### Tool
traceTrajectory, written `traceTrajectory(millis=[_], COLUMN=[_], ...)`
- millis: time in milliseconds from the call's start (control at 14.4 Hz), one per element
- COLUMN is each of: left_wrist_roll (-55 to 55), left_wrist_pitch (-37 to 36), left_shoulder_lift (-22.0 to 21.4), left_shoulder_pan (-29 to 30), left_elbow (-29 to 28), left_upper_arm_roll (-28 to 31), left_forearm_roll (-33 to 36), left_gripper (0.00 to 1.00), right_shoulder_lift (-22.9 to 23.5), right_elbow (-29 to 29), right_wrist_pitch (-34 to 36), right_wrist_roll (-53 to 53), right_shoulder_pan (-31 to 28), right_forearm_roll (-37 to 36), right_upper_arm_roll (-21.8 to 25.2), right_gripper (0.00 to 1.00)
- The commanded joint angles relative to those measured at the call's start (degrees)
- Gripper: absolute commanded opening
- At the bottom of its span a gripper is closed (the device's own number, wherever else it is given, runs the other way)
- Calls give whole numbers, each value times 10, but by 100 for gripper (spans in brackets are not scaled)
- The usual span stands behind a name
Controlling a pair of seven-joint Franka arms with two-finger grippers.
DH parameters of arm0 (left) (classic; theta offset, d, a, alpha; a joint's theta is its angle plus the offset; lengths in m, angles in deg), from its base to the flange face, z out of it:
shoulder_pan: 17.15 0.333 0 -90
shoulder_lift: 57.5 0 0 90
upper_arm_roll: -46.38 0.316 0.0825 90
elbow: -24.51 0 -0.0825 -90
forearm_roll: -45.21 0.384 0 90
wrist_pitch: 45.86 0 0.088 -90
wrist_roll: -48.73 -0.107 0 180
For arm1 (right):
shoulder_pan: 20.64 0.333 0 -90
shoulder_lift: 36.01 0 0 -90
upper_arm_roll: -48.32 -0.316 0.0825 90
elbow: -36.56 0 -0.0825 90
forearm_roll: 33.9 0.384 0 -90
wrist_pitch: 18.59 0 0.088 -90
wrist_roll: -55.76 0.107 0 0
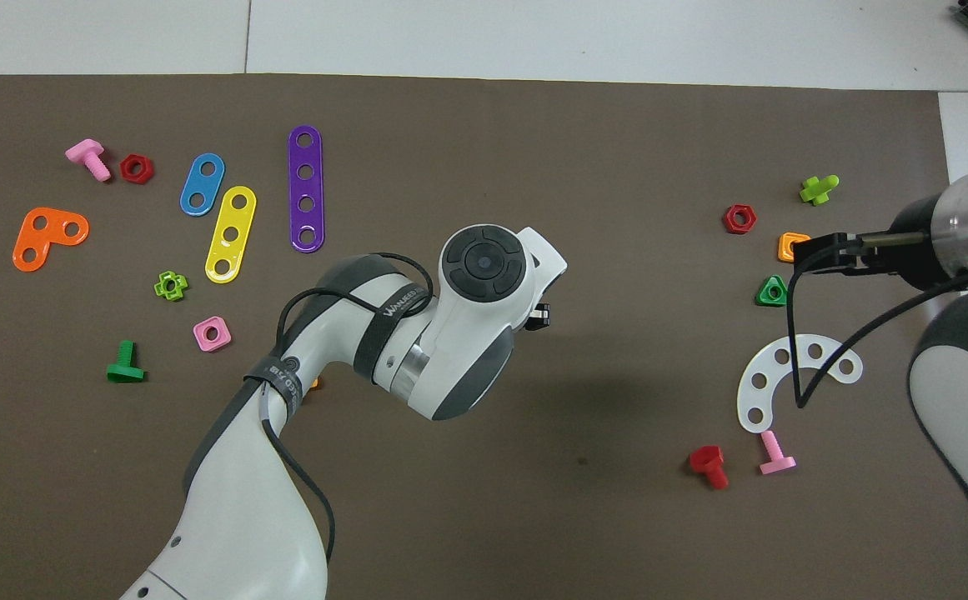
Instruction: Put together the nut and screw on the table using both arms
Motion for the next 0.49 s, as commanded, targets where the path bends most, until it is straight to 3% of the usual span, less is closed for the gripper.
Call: traceTrajectory(millis=[0, 418], left_wrist_roll=[4, 23], left_wrist_pitch=[-48, -46], left_shoulder_lift=[12, 18], left_shoulder_pan=[-4, -3], left_elbow=[34, 45], left_upper_arm_roll=[9, 10], left_forearm_roll=[-20, -26], left_gripper=[0, 0], right_shoulder_lift=[4, 5], right_elbow=[-8, -8], right_wrist_pitch=[12, 7], right_wrist_roll=[-44, -51], right_shoulder_pan=[-26, -33], right_forearm_roll=[12, 12], right_upper_arm_roll=[-3, -3], right_gripper=[99, 99])
